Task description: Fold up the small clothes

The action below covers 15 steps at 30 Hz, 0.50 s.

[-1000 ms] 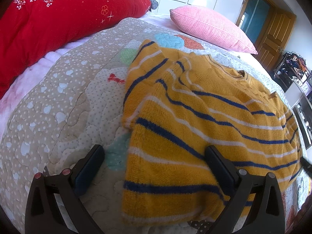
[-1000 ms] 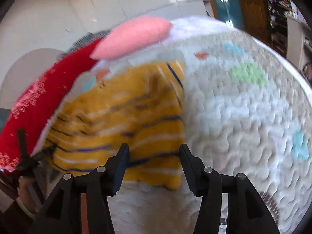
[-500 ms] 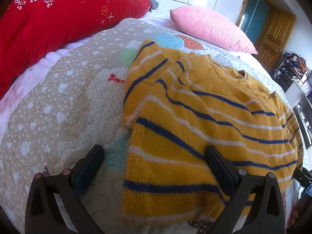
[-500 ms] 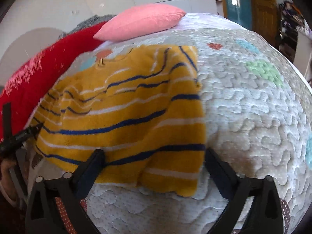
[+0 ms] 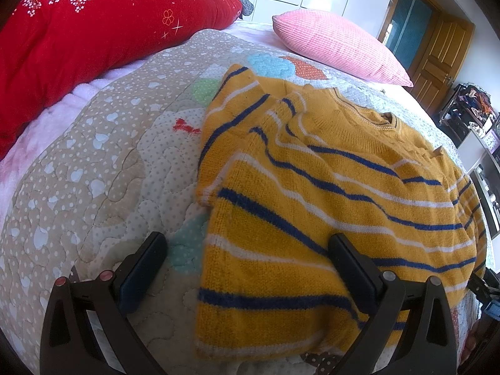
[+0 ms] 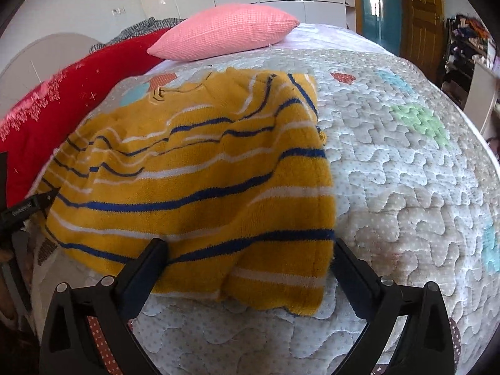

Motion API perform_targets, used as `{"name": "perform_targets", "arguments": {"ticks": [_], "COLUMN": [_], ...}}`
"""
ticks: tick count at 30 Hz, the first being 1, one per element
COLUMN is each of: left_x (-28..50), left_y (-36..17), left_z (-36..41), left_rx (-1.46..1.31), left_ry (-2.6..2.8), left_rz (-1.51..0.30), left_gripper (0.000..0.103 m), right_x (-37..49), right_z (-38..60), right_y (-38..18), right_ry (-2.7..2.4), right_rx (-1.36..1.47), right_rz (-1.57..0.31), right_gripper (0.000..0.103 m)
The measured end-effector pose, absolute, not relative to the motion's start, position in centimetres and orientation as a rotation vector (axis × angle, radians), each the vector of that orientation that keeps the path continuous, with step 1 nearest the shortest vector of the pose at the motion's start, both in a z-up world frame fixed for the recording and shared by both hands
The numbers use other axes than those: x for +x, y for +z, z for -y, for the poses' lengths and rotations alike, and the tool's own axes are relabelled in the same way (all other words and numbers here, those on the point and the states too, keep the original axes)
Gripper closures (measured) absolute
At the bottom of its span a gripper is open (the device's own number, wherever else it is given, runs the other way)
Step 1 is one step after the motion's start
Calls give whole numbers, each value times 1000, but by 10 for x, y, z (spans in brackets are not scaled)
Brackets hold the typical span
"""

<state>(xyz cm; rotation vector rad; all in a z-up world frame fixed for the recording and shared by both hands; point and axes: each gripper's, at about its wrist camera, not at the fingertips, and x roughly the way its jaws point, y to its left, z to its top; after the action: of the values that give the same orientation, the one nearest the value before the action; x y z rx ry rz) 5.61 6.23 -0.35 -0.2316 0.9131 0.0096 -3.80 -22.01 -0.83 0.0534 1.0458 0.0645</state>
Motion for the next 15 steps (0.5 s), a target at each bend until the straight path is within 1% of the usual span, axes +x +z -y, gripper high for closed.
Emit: {"name": "perform_targets", "arguments": {"ticks": [5, 15], "left_x": [56, 55], "left_y": [-3, -3], "left_z": [-63, -63], "left_rx": [-228, -230], "left_ry": [11, 9], "left_rz": [-913, -910], "left_gripper": [0, 0], "right_x": [-37, -40], "right_z": [213, 218], "right_y": [-10, -9], "right_ry": [41, 37], "right_rx": [-4, 13], "right_rz": [-1053, -1031], "right_gripper": [0, 0]}}
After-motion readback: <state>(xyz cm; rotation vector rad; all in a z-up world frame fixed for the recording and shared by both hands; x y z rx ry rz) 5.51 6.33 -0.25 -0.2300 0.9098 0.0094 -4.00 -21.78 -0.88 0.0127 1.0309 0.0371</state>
